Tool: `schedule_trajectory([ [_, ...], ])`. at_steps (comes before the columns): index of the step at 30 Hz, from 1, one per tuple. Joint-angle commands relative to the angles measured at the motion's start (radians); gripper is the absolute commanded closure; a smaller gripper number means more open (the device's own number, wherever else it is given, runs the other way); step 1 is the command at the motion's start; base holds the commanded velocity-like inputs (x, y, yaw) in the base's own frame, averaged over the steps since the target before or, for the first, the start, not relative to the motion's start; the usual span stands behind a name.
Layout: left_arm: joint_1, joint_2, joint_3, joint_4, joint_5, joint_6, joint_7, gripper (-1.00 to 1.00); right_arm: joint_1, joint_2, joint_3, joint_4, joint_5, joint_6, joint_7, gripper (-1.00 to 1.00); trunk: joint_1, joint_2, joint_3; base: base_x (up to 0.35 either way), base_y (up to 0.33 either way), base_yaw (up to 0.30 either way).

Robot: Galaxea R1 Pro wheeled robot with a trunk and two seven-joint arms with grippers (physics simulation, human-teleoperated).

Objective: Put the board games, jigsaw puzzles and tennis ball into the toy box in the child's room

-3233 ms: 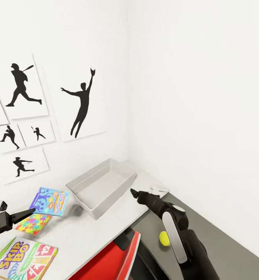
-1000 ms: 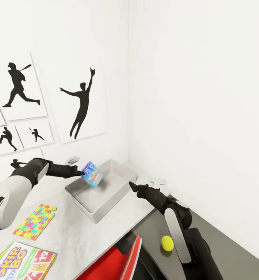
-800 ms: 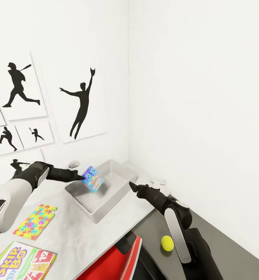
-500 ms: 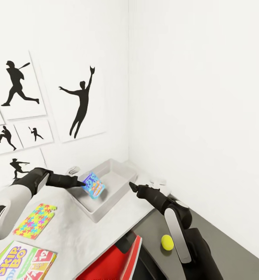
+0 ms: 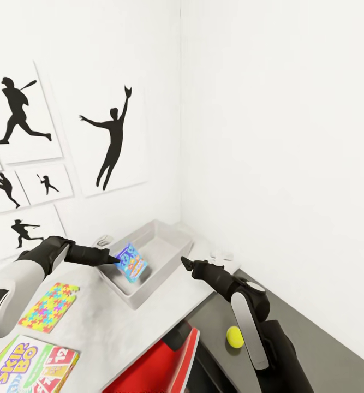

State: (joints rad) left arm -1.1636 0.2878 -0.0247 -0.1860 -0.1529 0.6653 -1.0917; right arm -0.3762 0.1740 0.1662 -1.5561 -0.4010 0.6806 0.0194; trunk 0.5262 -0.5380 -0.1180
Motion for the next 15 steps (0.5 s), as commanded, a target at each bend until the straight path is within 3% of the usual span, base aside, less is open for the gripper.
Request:
schedule_trajectory([
  [1,-0.001,0.0,-0.001,-0.001,-0.003,0.005,-0.005,1.0,-0.001,0.0,-0.001,-0.001,0.001,0.005,0.002,-1.0,0.0,-0.002,-0.004,0.0,0.0,0.0],
  [15,-0.001,-0.001,0.001,-0.011,-0.002,-0.02,0.001,1.0,-0.001,0.0,-0.001,-0.001,0.001,0.007,0.002,-1.0,0.0,-0.002,-0.027,0.0,0.0,0.0],
])
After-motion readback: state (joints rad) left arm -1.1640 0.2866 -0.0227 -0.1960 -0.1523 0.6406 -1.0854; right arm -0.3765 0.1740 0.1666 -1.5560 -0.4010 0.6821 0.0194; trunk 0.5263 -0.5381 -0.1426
